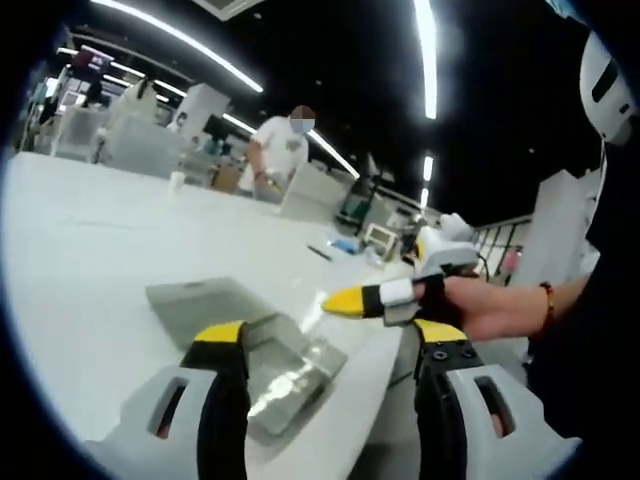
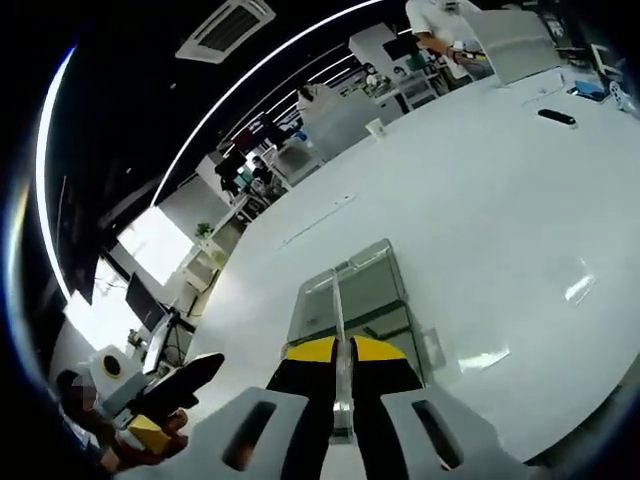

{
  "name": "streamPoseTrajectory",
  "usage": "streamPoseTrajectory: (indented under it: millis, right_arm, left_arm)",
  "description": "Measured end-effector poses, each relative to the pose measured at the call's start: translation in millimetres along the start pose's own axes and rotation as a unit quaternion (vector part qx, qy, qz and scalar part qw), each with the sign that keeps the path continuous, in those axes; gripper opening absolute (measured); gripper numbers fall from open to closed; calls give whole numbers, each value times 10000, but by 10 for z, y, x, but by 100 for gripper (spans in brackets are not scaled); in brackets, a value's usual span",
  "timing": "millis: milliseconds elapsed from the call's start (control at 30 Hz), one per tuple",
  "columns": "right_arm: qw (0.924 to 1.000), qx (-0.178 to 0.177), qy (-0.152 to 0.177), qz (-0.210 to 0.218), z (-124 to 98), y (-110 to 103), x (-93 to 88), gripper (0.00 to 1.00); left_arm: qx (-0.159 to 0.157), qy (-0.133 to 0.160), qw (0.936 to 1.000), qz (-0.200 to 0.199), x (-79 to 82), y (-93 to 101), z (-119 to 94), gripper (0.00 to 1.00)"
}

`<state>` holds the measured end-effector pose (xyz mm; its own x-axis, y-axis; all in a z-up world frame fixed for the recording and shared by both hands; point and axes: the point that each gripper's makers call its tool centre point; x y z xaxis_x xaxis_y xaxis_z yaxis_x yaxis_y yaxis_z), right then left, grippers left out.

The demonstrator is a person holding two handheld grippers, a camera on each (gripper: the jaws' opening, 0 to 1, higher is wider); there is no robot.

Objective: Insert the divider into the dual guide fixture by aligning both edges with the guide slots and pushing it downward to the bottom, including one-sided entry, uneven engagement, binding, and posture correction.

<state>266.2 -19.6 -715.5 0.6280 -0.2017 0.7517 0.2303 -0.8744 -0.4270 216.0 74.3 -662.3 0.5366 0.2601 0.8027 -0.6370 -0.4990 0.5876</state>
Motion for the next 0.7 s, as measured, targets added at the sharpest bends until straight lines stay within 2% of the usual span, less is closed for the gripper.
streamPoseTrajectory:
  millis: [267, 600, 700]
  right_arm:
    - [9998, -138, -122, -43, 83, 49, -47, 0]
    - [9994, -239, -241, -104, 159, 89, -106, 0]
    - [9992, -244, -305, -86, 190, 102, -149, 0]
  left_arm:
    - [63, -55, 10000, 39, -12, -49, -5, 66]
    - [137, -50, 9998, 135, -25, -107, -26, 76]
    - [122, 54, 9997, 188, 13, -106, -27, 77]
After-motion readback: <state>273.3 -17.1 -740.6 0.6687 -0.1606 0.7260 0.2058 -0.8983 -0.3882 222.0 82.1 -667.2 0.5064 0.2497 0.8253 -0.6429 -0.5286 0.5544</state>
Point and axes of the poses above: the point that each gripper's makers call its tool centre point, and the gripper's own axes: z roughly forward along the fingers, y roughly to its right, x roughly out of its top, and after that the axes turned 11 degrees about -z, right-handed
